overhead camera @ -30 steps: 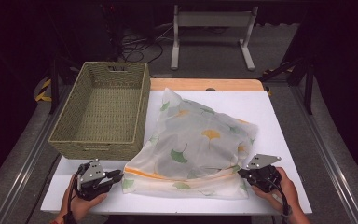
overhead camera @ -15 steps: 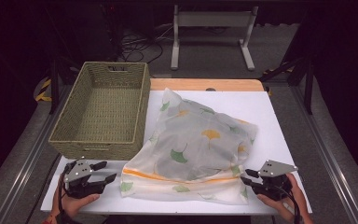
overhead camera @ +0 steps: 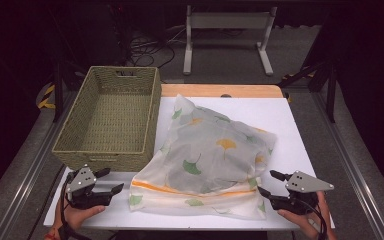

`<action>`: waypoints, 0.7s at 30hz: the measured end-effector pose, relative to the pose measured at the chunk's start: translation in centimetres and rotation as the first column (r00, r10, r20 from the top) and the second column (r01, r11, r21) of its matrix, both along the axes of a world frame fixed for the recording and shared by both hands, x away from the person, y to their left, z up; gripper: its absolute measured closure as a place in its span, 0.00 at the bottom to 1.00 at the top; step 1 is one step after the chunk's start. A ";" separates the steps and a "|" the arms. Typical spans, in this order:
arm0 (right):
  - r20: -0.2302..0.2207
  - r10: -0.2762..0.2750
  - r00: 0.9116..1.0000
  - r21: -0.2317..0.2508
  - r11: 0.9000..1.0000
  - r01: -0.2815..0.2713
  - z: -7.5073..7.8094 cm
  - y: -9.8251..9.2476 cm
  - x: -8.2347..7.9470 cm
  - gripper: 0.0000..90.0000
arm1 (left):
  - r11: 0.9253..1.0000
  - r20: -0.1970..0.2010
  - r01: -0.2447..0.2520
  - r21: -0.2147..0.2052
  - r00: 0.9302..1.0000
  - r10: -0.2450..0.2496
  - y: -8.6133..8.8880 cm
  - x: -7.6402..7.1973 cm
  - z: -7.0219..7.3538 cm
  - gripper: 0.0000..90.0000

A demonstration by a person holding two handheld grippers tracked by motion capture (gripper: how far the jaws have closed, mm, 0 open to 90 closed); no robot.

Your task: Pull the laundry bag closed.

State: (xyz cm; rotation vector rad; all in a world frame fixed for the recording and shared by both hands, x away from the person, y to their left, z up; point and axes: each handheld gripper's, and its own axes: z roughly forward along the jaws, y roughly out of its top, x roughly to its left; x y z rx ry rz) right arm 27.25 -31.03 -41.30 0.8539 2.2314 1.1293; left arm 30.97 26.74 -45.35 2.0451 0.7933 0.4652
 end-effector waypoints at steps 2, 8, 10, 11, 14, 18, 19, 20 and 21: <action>0.016 -0.020 1.000 0.012 1.000 0.020 0.0 -0.2 0.2 0.32 | 1.000 0.000 0.001 -0.005 1.000 -0.001 -0.1 0.0 0.0 0.27; 0.006 -0.011 1.000 0.047 0.999 0.011 0.2 -0.9 0.2 0.19 | 1.000 -0.018 0.004 0.003 1.000 -0.004 -0.5 0.3 -0.2 0.17; -0.012 -0.016 1.000 0.048 0.999 0.017 0.1 -1.0 0.2 0.15 | 1.000 -0.031 0.005 -0.005 1.000 -0.005 -0.7 0.3 -0.3 0.15; -0.025 -0.014 1.000 0.050 0.999 0.015 -0.1 -1.0 0.3 0.14 | 1.000 -0.032 0.007 -0.007 0.999 -0.008 -0.7 0.4 -0.3 0.13; -0.067 -0.002 0.998 0.017 1.000 0.003 -0.8 -0.7 0.6 0.09 | 1.000 -0.050 0.025 -0.013 0.998 -0.025 -0.9 0.4 -0.4 0.10; -0.106 0.015 0.994 -0.027 0.999 -0.018 -1.7 -0.2 1.1 0.07 | 0.999 -0.064 0.034 -0.004 0.997 -0.034 -1.2 0.4 -0.6 0.07; -0.114 0.012 0.993 -0.039 0.999 -0.017 -2.1 0.0 1.2 0.07 | 0.999 -0.070 0.041 -0.015 0.997 -0.042 -1.3 0.3 -0.6 0.06; -0.117 0.010 0.993 -0.051 0.999 -0.016 -2.3 0.0 1.4 0.06 | 0.999 -0.067 0.044 -0.011 0.997 -0.045 -1.4 0.4 -0.6 0.06; -0.117 0.007 0.993 -0.058 0.998 -0.014 -2.5 -0.1 1.5 0.06 | 0.999 -0.066 0.044 -0.007 0.997 -0.045 -1.4 0.3 -0.6 0.06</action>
